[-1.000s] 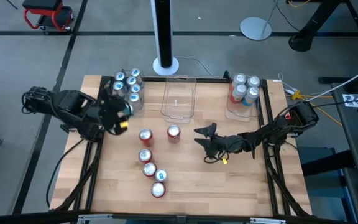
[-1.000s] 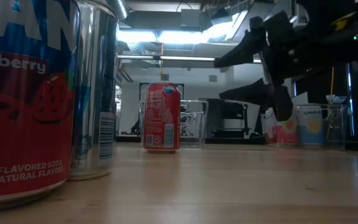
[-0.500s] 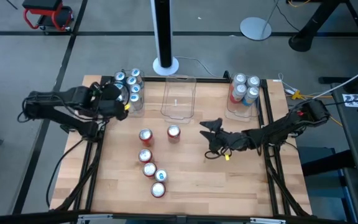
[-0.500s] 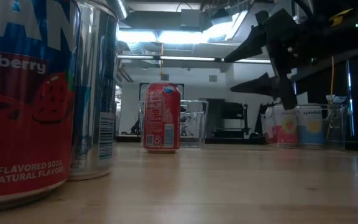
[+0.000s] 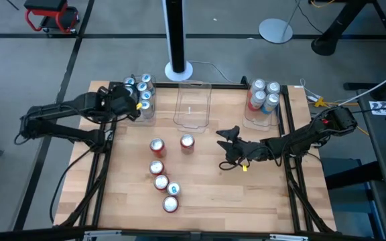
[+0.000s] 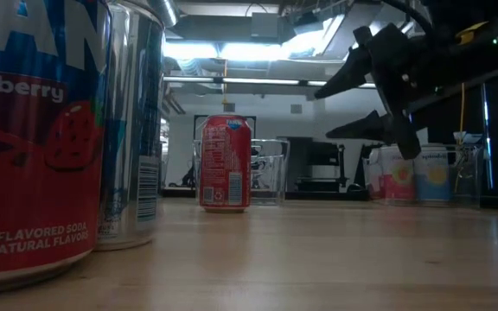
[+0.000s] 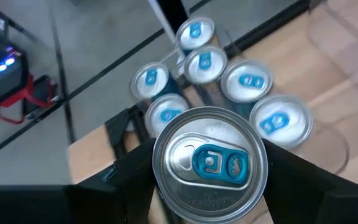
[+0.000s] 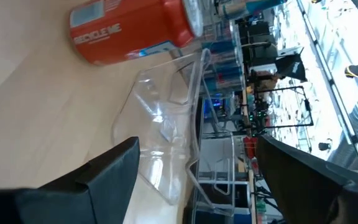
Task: Sort soda cans
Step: Put the blue soda can into the left transparent bin
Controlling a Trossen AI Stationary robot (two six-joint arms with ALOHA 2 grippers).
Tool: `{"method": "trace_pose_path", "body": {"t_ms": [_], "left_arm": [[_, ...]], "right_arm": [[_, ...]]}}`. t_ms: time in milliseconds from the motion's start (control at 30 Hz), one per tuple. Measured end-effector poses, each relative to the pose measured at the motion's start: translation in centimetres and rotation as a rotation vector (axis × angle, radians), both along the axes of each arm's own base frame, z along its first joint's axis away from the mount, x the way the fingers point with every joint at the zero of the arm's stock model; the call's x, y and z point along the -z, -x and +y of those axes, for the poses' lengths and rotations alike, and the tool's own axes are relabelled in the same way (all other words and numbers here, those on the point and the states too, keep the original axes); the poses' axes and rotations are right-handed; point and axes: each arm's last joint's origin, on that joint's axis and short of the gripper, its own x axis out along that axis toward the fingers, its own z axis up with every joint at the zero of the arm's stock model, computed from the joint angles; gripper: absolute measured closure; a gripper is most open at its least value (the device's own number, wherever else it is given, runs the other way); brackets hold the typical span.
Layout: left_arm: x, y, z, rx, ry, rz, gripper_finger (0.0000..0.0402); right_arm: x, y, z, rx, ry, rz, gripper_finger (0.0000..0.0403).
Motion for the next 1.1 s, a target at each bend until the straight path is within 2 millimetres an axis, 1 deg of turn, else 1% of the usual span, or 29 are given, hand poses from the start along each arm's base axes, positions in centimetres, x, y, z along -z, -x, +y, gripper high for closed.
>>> {"method": "trace_pose_path", "body": {"t_ms": [167,267,433,567,833,1100], "left_arm": [[1.6,0.6,0.7,0.005,-0.016,-0.081,0.0174],[2.5,0.6,1.0,0.013,-0.017,-0.125,0.0174],[4.4,0.7,1.6,-0.014,-0.005,-0.106,0.0174],[5.9,0.7,1.9,-0.014,0.041,-0.106,0.0174],[7.6,0.8,2.0,-0.053,0.054,-0.119,0.0174],[9.5,0.9,2.5,-0.088,0.043,-0.135,0.0173]], "right_arm": [[0.0,0.0,0.0,0.000,-0.001,0.001,0.0081],[0.0,0.0,0.0,0.001,-0.003,-0.001,0.0081],[0.0,0.0,0.0,0.001,-0.005,-0.002,0.0081],[0.0,0.0,0.0,0.001,-0.006,-0.003,0.0081],[0.0,0.0,0.0,-0.001,-0.006,-0.002,0.0081],[0.2,0.1,0.1,-0.003,-0.022,0.007,0.0081]]}}
